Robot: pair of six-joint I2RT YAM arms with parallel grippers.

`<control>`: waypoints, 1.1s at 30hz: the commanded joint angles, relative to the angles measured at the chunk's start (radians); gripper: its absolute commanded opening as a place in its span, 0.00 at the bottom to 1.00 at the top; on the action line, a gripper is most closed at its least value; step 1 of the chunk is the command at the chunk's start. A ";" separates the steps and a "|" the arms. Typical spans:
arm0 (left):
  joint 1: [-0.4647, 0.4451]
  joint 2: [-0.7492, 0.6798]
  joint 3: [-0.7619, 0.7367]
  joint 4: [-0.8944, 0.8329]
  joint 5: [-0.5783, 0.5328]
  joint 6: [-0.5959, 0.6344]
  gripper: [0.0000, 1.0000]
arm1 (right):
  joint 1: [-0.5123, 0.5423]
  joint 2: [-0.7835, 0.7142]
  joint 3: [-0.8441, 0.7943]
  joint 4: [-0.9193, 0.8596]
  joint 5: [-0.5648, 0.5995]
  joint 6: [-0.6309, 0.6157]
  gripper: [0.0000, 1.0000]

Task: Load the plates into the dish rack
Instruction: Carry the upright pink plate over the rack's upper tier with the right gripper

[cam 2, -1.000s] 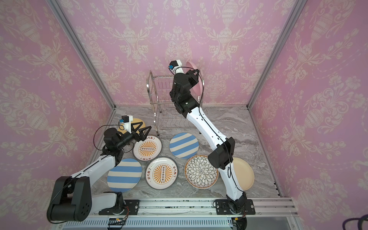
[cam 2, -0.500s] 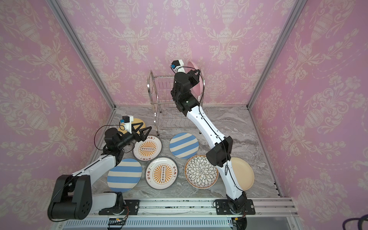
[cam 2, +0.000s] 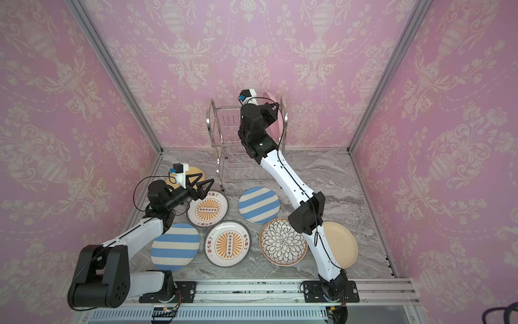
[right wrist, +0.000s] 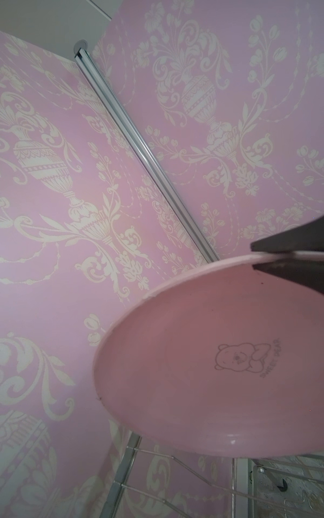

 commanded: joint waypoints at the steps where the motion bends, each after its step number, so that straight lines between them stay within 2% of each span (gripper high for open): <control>1: -0.005 -0.001 -0.010 0.008 0.032 -0.011 0.99 | 0.007 -0.042 0.026 -0.175 0.022 0.134 0.02; 6: -0.005 -0.003 -0.005 0.005 0.040 -0.015 0.99 | 0.007 -0.035 0.025 -0.208 0.034 0.146 0.03; 9: -0.005 -0.009 -0.008 -0.004 0.039 -0.010 0.99 | 0.007 -0.038 0.032 -0.227 0.022 0.175 0.22; 13: -0.005 -0.009 -0.009 -0.006 0.036 -0.009 0.99 | 0.006 -0.038 0.055 -0.306 0.007 0.231 0.31; 22: -0.005 -0.004 -0.011 -0.003 0.036 -0.013 0.99 | 0.002 -0.114 0.055 -0.554 -0.132 0.535 0.40; 28: -0.005 0.000 -0.011 0.001 0.037 -0.015 0.99 | -0.023 -0.139 0.053 -0.635 -0.179 0.646 0.38; 33: -0.005 0.005 -0.013 0.002 0.036 -0.015 0.99 | -0.037 -0.137 0.053 -0.633 -0.215 0.686 0.28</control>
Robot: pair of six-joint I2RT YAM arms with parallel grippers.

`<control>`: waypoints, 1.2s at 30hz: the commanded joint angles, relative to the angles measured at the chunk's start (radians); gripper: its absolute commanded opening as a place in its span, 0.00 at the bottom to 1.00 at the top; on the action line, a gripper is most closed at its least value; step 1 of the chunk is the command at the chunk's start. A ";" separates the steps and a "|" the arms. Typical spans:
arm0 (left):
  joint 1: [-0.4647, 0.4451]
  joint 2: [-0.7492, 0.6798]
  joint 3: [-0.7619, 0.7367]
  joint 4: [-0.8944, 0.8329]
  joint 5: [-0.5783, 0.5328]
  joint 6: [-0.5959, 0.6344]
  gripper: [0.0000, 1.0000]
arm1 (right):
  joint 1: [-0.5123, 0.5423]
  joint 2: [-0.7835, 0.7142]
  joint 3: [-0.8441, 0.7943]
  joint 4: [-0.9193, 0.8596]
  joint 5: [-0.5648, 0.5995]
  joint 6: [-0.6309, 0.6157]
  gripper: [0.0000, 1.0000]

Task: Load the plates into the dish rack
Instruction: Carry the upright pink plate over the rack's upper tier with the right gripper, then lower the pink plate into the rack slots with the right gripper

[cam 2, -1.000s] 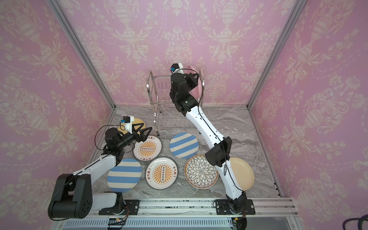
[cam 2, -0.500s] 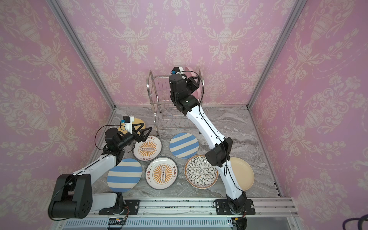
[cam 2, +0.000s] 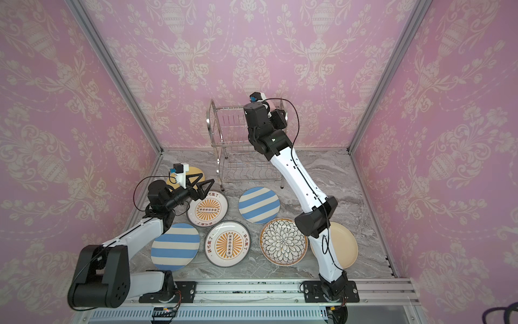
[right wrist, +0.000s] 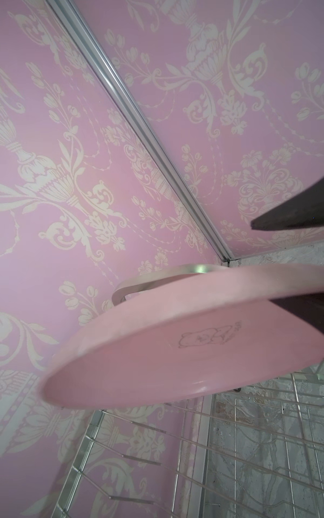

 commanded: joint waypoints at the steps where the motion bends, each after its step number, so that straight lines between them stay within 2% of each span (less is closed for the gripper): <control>1: -0.005 0.006 -0.013 0.003 0.028 -0.017 0.99 | -0.014 -0.028 0.021 -0.021 -0.038 0.080 0.26; 7: -0.005 0.009 -0.014 0.006 0.028 -0.016 0.99 | -0.016 -0.021 0.021 0.027 -0.033 0.069 0.18; 9: -0.005 0.014 -0.013 0.015 0.027 -0.020 0.99 | -0.013 -0.016 0.021 0.062 -0.009 0.036 0.12; 15: -0.010 0.032 -0.013 0.034 0.032 -0.033 0.99 | 0.009 0.014 0.015 0.278 0.107 -0.175 0.00; 18: -0.013 0.032 -0.008 0.027 0.029 -0.028 0.99 | 0.015 0.034 0.015 0.433 0.163 -0.334 0.00; 20: -0.013 0.033 -0.005 0.027 -0.012 -0.010 0.99 | 0.015 0.031 0.015 0.481 0.166 -0.377 0.00; 26: -0.011 0.110 0.222 -0.085 -0.109 0.110 0.99 | 0.016 0.001 0.014 0.488 0.159 -0.354 0.00; 29: -0.011 0.164 0.305 -0.096 -0.107 0.123 0.99 | 0.017 -0.005 0.012 0.428 0.149 -0.286 0.00; 31: -0.014 0.189 0.326 -0.065 -0.081 0.106 0.99 | 0.017 -0.001 0.009 0.391 0.138 -0.240 0.00; 36: -0.018 0.196 0.333 -0.057 -0.077 0.116 0.99 | 0.017 0.034 0.023 0.414 0.145 -0.258 0.00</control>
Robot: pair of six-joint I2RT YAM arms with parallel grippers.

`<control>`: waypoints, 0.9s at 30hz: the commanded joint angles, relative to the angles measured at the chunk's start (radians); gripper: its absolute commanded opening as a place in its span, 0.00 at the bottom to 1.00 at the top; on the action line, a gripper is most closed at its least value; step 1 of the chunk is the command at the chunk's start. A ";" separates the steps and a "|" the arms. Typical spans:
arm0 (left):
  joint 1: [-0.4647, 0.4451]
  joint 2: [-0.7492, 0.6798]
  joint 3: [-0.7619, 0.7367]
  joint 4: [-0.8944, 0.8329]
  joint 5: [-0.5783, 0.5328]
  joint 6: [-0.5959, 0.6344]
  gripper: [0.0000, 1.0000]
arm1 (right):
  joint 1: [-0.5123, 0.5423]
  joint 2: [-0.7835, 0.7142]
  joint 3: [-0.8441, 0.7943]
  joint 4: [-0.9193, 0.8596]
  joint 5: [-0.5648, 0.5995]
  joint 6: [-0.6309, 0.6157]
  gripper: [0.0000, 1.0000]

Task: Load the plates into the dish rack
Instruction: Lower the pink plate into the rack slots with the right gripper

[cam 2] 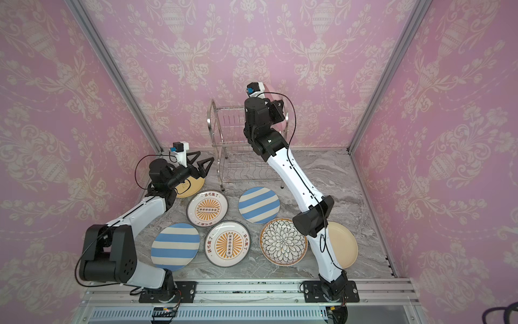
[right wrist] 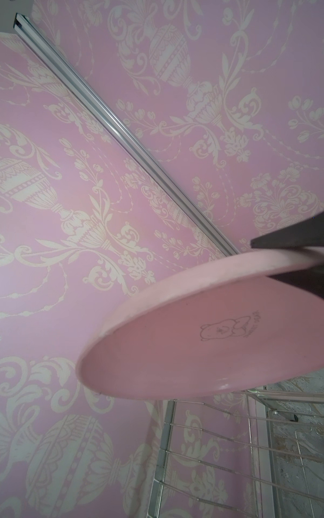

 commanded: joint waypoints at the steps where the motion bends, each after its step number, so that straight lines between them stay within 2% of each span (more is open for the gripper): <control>1: -0.011 0.018 0.019 0.003 0.010 0.031 0.99 | -0.004 0.009 0.022 0.033 0.034 0.017 0.00; 12: -0.009 0.101 0.041 0.104 0.148 -0.072 0.99 | -0.007 0.046 0.021 0.108 0.070 -0.014 0.00; 17: -0.008 0.140 0.041 0.167 0.180 -0.120 0.99 | -0.016 0.055 0.021 0.062 0.072 0.036 0.00; 27: 0.010 0.151 0.040 0.180 0.210 -0.150 0.99 | -0.022 0.095 0.022 0.024 0.067 0.102 0.00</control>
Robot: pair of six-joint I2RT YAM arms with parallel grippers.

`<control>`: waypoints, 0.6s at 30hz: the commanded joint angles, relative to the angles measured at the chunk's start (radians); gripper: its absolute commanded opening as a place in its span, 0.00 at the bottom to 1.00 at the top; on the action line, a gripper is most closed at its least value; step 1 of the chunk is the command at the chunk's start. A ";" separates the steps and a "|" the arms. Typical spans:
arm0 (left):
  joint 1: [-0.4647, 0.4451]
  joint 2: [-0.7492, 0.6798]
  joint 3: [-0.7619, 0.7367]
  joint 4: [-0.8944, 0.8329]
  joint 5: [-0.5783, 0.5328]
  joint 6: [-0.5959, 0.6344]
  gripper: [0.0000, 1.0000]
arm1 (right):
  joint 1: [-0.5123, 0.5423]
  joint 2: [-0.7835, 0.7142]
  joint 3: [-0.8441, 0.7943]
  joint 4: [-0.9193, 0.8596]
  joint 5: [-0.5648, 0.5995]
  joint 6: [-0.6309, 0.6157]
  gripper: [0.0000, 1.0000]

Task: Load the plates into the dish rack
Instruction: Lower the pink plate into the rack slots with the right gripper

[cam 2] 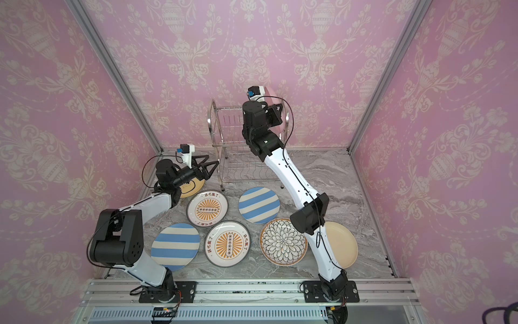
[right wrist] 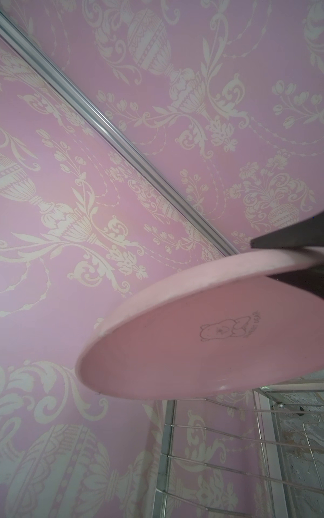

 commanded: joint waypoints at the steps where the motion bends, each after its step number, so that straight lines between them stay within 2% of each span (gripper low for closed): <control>1: 0.010 0.004 0.021 0.038 0.045 -0.032 0.99 | -0.010 0.028 0.024 -0.021 0.029 0.042 0.00; 6: 0.012 0.003 0.017 0.041 0.045 -0.033 0.99 | -0.011 0.031 0.028 -0.042 0.035 0.049 0.00; 10: 0.012 0.005 0.016 0.045 0.043 -0.036 0.99 | -0.011 0.023 0.027 -0.073 0.034 0.072 0.14; 14: 0.012 0.002 0.015 0.046 0.045 -0.036 0.99 | -0.016 0.011 0.027 -0.063 0.035 0.070 0.12; 18: 0.012 0.005 0.013 0.045 0.045 -0.035 0.99 | -0.016 -0.006 0.024 -0.005 0.044 0.026 0.01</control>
